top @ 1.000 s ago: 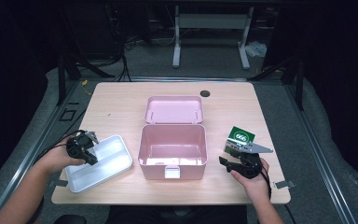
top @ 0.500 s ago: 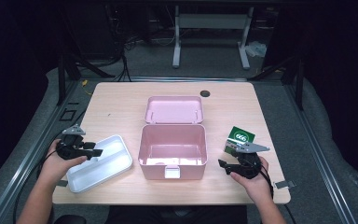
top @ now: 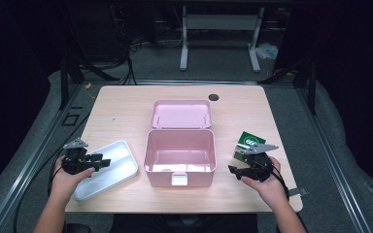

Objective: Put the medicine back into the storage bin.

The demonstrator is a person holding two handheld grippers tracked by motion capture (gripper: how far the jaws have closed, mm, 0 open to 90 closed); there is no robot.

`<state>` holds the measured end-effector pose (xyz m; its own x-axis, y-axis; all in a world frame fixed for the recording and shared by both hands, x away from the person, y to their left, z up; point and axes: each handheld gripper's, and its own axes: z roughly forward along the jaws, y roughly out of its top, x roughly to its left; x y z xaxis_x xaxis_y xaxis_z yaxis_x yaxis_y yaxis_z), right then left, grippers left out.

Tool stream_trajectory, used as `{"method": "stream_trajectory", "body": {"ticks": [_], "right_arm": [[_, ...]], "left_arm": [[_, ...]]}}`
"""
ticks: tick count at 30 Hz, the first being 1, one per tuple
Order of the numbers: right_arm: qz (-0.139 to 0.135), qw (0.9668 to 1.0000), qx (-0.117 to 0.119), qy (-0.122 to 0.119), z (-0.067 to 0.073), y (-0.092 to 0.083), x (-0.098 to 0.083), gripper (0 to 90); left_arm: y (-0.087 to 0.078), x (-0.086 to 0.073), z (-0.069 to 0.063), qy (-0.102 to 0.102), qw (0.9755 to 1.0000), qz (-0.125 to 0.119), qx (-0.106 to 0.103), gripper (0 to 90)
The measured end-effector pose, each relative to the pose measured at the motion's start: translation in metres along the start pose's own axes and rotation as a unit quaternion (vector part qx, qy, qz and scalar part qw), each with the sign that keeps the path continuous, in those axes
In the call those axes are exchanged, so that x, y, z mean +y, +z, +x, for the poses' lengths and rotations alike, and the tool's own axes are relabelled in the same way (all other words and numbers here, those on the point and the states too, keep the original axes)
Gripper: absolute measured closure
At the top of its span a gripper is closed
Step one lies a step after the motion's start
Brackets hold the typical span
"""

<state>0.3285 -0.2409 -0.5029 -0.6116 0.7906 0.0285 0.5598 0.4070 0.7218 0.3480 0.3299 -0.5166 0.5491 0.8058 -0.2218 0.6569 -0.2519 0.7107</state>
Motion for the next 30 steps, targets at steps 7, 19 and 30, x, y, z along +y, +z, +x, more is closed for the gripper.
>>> {"method": "stream_trajectory", "body": {"ticks": [7,19,30], "right_arm": [[0.035,0.9981,-0.022,-0.045,-0.008,-0.010,0.020,22.4],[0.226,0.9635,-0.017,-0.143,-0.054,0.008,0.079,6.5],[0.362,0.9065,0.033,-0.214,-0.081,0.048,0.096,5.4]], "left_arm": [[-0.002,0.000,-0.003,0.005,1.0000,-0.006,0.002,47.9],[0.006,0.000,-0.005,0.025,0.9995,0.016,-0.005,46.0],[0.003,-0.003,0.000,0.009,0.9996,0.002,-0.027,46.0]]}}
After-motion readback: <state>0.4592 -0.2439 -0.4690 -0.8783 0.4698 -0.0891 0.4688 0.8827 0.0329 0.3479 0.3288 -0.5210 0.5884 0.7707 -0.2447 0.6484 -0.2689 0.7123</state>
